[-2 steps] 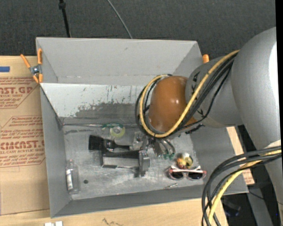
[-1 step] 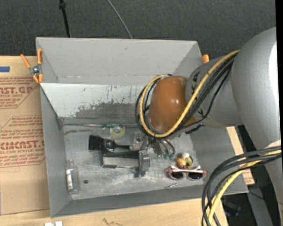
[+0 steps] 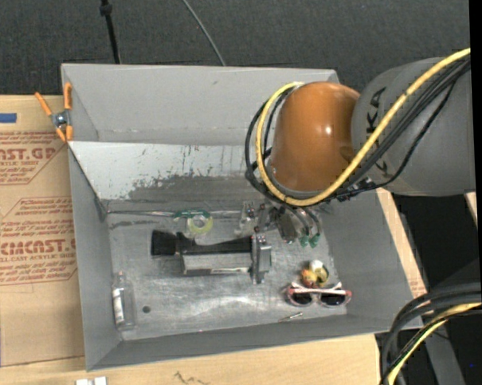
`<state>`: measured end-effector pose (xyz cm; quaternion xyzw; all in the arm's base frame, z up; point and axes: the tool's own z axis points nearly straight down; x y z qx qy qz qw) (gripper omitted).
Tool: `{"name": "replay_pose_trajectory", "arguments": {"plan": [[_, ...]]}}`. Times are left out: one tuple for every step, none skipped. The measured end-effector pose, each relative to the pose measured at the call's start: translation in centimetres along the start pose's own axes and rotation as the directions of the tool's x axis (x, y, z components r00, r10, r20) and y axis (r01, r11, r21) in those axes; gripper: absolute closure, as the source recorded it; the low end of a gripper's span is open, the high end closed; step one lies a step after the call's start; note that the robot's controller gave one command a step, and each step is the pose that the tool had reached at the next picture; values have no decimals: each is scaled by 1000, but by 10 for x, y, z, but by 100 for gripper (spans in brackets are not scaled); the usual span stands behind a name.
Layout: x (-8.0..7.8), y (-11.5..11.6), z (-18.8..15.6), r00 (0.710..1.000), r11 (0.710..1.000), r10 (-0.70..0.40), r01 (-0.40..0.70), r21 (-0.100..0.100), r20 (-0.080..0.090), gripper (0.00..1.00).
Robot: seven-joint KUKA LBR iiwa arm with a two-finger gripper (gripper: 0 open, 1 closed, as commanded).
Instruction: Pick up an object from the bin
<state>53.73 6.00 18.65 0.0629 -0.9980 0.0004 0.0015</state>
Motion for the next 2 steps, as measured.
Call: {"name": "replay_pose_trajectory", "arguments": {"plan": [[0,0,0,1000,1000,0,0,0,0,100],[-4,-7,-45,1000,1000,7,-7,-1,-8,100]]}}
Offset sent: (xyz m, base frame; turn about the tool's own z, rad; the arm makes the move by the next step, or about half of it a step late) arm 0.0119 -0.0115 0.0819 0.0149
